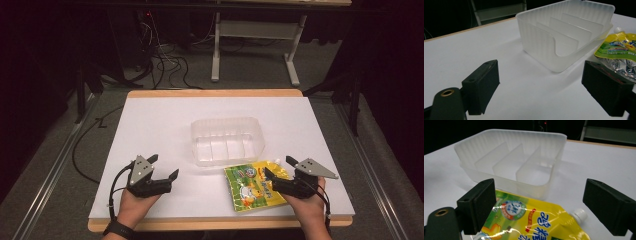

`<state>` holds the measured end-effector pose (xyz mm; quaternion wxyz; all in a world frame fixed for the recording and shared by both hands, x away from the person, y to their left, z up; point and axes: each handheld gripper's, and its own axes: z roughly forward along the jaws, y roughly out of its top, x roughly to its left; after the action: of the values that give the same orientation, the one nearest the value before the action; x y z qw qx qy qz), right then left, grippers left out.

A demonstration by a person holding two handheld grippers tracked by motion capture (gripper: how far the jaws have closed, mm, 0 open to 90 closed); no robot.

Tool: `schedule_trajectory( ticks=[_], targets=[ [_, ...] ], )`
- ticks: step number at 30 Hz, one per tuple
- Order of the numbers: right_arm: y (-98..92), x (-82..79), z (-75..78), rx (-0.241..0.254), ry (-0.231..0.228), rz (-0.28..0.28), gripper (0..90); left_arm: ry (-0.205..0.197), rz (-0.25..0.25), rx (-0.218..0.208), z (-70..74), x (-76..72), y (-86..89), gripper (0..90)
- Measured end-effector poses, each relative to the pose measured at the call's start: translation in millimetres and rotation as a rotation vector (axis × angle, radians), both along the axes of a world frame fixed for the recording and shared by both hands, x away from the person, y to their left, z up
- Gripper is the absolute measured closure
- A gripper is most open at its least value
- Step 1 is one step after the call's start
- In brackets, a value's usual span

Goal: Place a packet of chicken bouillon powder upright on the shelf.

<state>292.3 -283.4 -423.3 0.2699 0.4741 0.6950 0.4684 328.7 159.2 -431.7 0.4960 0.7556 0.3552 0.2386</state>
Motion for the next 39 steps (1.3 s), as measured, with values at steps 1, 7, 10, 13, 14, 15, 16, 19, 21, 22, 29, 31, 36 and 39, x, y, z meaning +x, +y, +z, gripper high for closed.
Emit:
schedule_trajectory(
  ticks=[1,7,10,13,14,15,16,19,21,22,29,31,36,39],
  targets=[
    [0.0,0.0,0.0,0.000,0.000,0.000,12.5,0.005,-0.003,0.000,-0.7,2.7,-1.5,15.2],
    [-18.1,-10.0,-7.1,0.007,0.051,-0.058,14.0,0.016,-0.004,-0.020,-2.7,10.0,-5.8,15.4],
    [-25.3,-13.6,-10.8,0.009,0.075,-0.078,15.0,0.015,-0.009,-0.012,-3.2,12.1,-8.1,15.5],
    [-32.1,-16.7,-15.8,0.015,0.110,-0.094,16.3,0.018,-0.015,-0.012,-4.1,14.5,-11.6,15.5],
    [-34.3,-17.6,-17.8,0.019,0.124,-0.098,17.2,0.018,-0.021,-0.006,-4.3,15.2,-12.6,15.5],
    [-36.5,-18.2,-20.1,0.022,0.137,-0.104,18.1,0.018,-0.024,-0.009,-4.6,15.8,-14.4,15.5],
    [-38.6,-18.8,-22.1,0.027,0.150,-0.110,19.3,0.018,-0.029,-0.007,-4.5,16.4,-16.1,15.5],
    [-44.5,-20.2,-27.9,0.047,0.188,-0.121,22.1,0.013,-0.048,-0.006,-4.3,17.4,-21.9,15.6],
    [-47.4,-21.6,-31.5,0.054,0.215,-0.122,25.4,0.004,-0.059,-0.001,-4.1,18.4,-26.7,15.7],
    [-48.9,-22.2,-33.4,0.059,0.228,-0.121,26.8,0.002,-0.066,0.002,-3.9,18.7,-28.9,15.6],
    [-57.5,-25.2,-44.9,0.126,0.313,-0.126,35.6,-0.001,-0.100,0.013,-4.4,21.3,-40.1,15.6],
    [-60.7,-25.1,-47.9,0.167,0.338,-0.121,39.8,-0.004,-0.103,0.016,-4.8,21.6,-41.7,15.7],
    [-64.9,-24.1,-53.4,0.244,0.381,-0.105,46.6,-0.006,-0.110,0.025,-5.2,21.5,-42.6,15.6],
    [-65.4,-22.3,-56.7,0.282,0.410,-0.097,49.6,-0.008,-0.110,0.032,-5.2,20.8,-42.4,15.6]
  ],
)
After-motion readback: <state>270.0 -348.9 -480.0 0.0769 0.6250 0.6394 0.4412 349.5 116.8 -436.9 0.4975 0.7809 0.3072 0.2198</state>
